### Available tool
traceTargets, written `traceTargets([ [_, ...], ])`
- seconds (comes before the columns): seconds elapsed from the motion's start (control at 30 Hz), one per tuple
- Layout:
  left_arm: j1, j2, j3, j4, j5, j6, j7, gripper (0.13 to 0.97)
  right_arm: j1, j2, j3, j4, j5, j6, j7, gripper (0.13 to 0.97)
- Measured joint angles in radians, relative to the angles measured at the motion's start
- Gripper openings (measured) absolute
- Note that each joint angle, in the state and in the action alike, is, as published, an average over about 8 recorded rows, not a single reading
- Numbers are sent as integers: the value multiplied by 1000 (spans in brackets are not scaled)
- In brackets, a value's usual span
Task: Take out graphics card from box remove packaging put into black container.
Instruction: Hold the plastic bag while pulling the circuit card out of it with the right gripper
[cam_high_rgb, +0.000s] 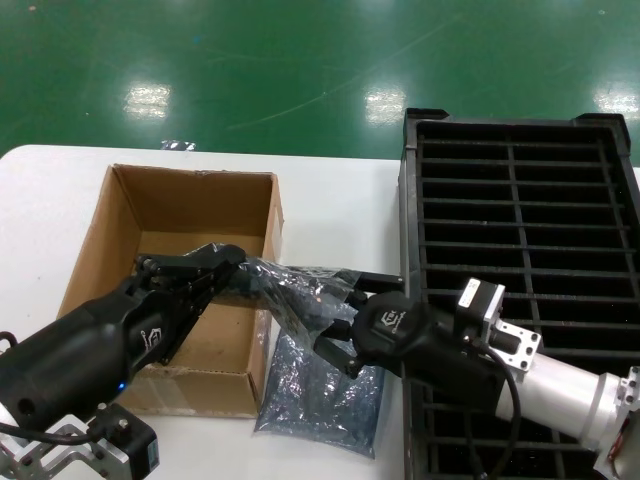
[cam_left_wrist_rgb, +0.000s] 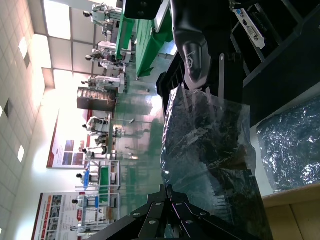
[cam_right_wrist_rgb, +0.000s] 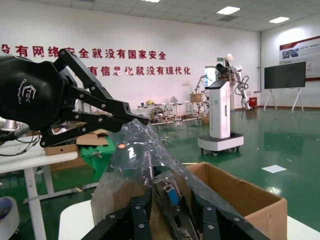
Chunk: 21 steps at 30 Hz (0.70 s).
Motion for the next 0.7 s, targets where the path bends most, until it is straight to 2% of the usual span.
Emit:
traceTargets([
  [0.17, 0, 0, 0, 0, 0, 0, 0, 139, -1, -1, -5, 9, -10, 8, 13, 283],
  [0.37, 0, 0, 0, 0, 0, 0, 0, 139, -20, 24, -13, 62, -28, 27, 56, 263],
  [0.57, 0, 0, 0, 0, 0, 0, 0, 139, -63, 81, -13, 172, -44, 50, 109, 203],
  [0.7, 0, 0, 0, 0, 0, 0, 0, 139, -103, 133, -6, 269, -51, 69, 147, 203],
])
